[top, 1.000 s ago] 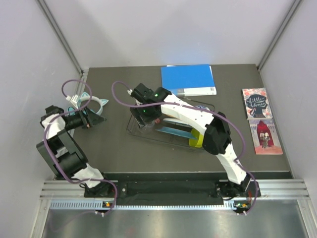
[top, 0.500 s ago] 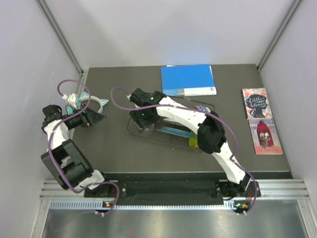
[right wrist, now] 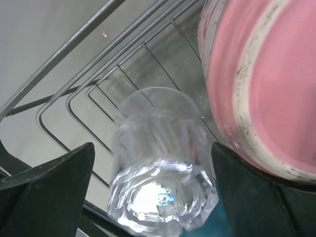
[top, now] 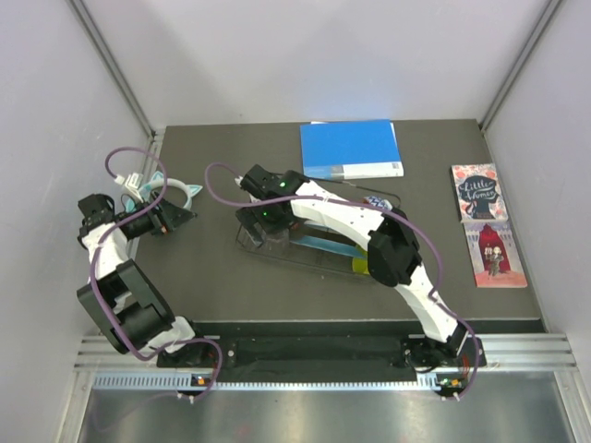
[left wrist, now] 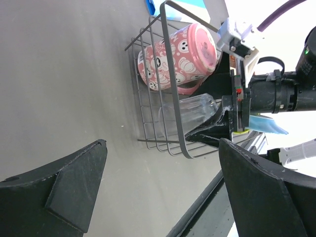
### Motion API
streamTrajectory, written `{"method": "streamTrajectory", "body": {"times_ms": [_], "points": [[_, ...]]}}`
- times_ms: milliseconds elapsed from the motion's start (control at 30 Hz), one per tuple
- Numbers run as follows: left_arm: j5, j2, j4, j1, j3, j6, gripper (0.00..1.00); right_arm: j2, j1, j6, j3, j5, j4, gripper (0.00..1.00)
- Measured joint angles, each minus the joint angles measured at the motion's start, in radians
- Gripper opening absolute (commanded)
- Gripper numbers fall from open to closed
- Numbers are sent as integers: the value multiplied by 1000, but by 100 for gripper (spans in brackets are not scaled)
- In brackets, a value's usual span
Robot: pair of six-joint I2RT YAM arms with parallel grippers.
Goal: Load the mixed dishes into the dish rack
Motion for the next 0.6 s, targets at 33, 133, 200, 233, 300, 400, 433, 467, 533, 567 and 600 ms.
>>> {"method": "streamTrajectory", "body": {"times_ms": [33,133,200,233,300,400,433,467,533,567,600], "points": [[0,-2,1,0,0,-4,99,0,1,0,0,1,0,100],[0,-9,8,0,0,-13,99,0,5,0,0,11,0,100],[0,-11,10,0,0,-16,99,0,7,0,0,18,0,100],[0,-11,11,0,0,-18,99,0,8,0,0,23,0,100],[-1,-11,19,0,0,-21,99,0,9,0,1,35,-1,100],[-3,-12,29,0,0,-24,99,-1,12,0,13,53,-9,100],[-5,-12,32,-1,-1,-24,99,-3,12,0,20,58,-14,100],[-6,-12,33,-2,-2,-25,99,-6,12,-1,35,67,-26,100],[-10,-12,35,-5,-2,-25,99,-28,12,-2,60,83,-39,100],[-11,-12,36,-6,-2,-25,99,-41,12,-3,67,89,-44,100],[-13,-12,37,-8,-2,-25,99,-57,12,-5,74,92,-50,100]]}}
